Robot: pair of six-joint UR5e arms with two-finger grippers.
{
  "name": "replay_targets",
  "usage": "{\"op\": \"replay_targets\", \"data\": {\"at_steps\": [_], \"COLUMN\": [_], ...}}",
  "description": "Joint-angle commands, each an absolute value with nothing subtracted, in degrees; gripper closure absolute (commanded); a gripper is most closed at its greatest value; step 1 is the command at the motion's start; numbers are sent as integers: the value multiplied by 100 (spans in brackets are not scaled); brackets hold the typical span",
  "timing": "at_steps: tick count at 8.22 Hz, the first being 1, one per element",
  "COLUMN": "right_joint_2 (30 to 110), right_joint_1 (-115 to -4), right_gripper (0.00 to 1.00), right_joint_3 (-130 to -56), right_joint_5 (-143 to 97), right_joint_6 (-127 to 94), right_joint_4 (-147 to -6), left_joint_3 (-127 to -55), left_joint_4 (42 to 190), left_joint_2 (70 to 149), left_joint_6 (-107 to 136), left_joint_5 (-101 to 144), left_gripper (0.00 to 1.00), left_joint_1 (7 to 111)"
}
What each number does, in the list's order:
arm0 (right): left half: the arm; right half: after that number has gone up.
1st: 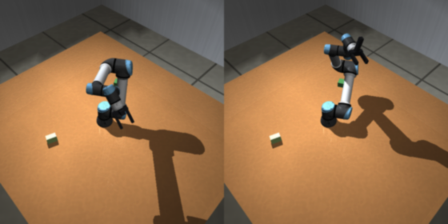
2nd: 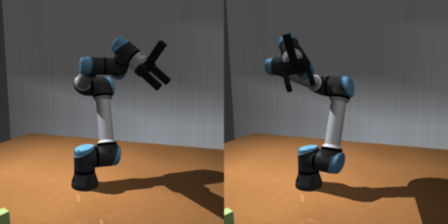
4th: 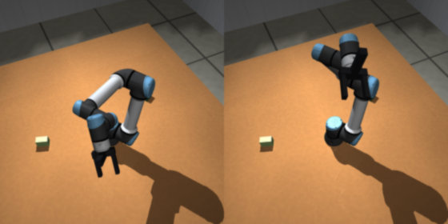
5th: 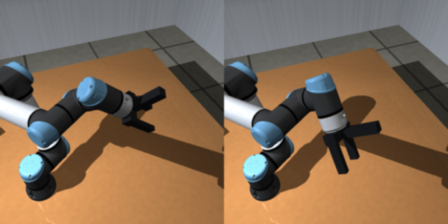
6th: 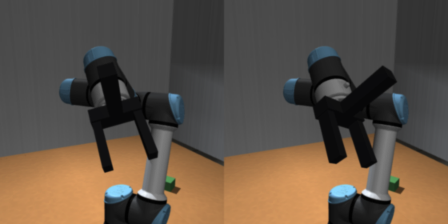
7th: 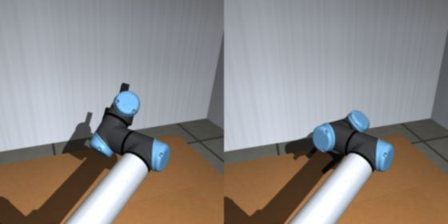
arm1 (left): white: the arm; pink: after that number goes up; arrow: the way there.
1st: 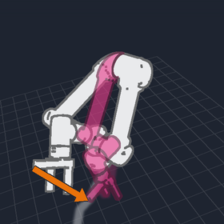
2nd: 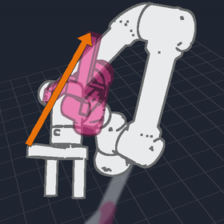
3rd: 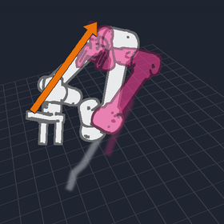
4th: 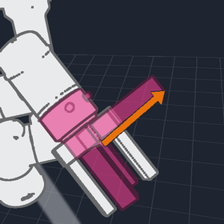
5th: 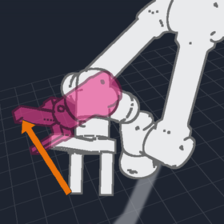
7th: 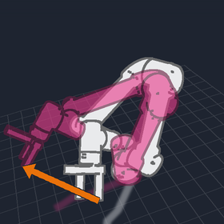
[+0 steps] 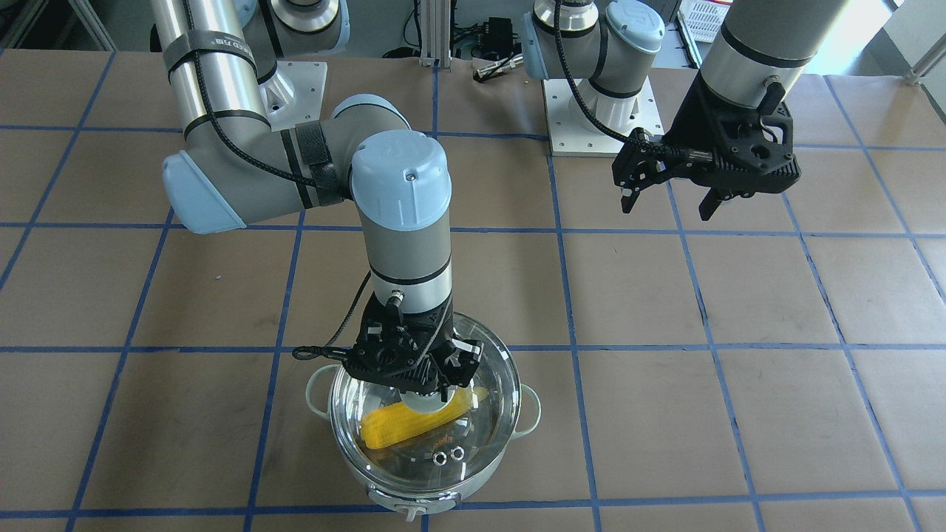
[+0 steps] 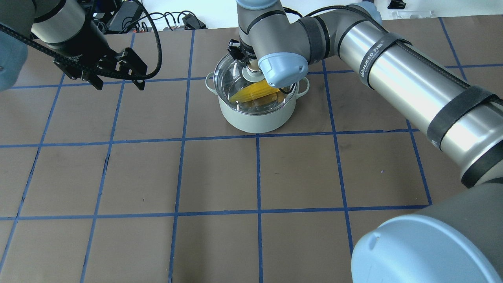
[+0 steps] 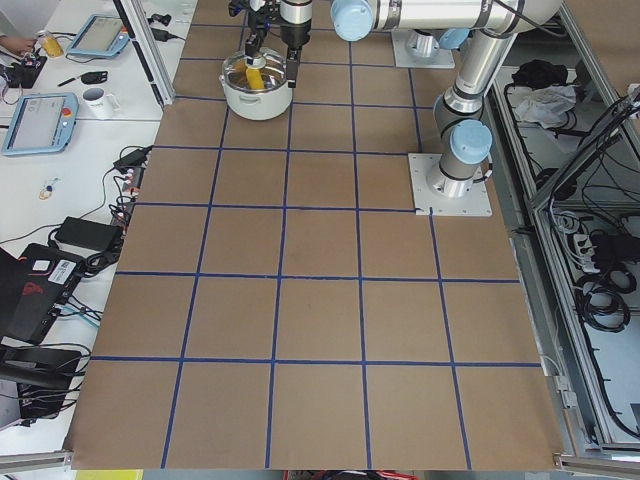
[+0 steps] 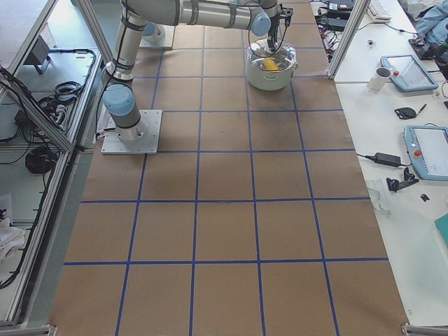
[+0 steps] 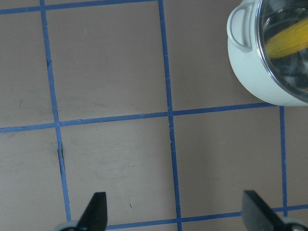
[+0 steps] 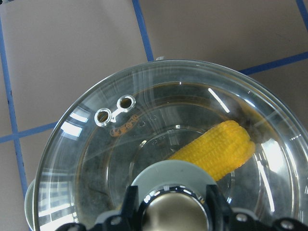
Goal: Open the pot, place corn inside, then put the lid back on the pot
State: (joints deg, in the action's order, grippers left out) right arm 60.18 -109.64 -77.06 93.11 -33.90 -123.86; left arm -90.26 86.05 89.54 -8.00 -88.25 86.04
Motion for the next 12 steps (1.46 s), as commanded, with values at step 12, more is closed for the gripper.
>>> {"op": "replay_targets", "data": {"at_steps": [12], "right_joint_2": [5977], "right_joint_1": [-10969], "right_gripper": [64], "right_joint_3": [-7769], "right_joint_5": [9422], "right_joint_6": [-3304], "right_joint_4": [-12454], "left_joint_3": [-9132], "left_joint_4": [8578], "left_joint_2": [8956], "left_joint_6": [-800], "left_joint_5": [-8842], "left_gripper": [0], "left_joint_1": [8604]}}
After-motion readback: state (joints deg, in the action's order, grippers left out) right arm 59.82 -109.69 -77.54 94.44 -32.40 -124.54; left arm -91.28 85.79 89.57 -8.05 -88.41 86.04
